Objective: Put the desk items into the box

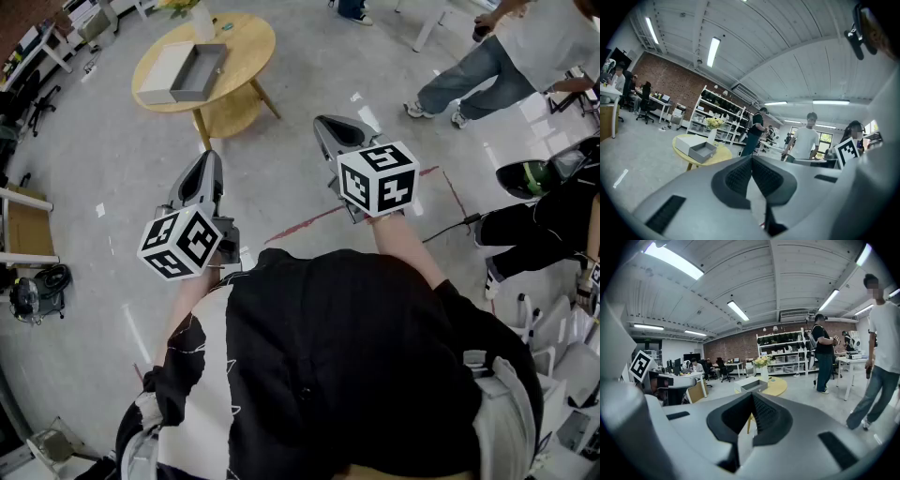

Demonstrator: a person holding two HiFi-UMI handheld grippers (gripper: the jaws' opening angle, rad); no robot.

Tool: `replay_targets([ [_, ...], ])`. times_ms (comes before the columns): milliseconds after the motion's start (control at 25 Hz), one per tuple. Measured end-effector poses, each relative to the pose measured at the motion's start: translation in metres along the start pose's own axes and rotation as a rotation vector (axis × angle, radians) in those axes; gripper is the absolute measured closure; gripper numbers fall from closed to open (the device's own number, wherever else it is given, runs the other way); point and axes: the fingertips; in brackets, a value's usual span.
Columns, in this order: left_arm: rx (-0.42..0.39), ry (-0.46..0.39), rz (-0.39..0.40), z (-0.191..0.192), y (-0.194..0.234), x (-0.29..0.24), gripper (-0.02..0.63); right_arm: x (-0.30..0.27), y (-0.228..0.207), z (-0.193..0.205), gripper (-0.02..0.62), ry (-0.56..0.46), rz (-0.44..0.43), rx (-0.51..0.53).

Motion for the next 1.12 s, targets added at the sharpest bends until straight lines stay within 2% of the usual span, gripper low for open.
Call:
replay_targets([
  [600,0.011,-0.007,-0.015,0.007,0.006,0.006,0.597,-0.007,0.009,0.013,0.591,0.024,-0.011,0.026],
  [840,0.038,0.014,-0.008,0.017,0.025,-0.007,0.597,-0.032,0.015,0.020,0.591,0.051,-0.027,0.023],
  [1120,0.033,0.040,0.029,0.008,0.061,-0.043,0.597,-0.078,0.012,0.017,0.591,0.089,0.006,0.000],
])
Point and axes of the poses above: the fingertips, and each gripper's own axes: x backward along the fingers, y to its left, z out of its underside, and after that the axes turned 7 degrees about -x, right-handed
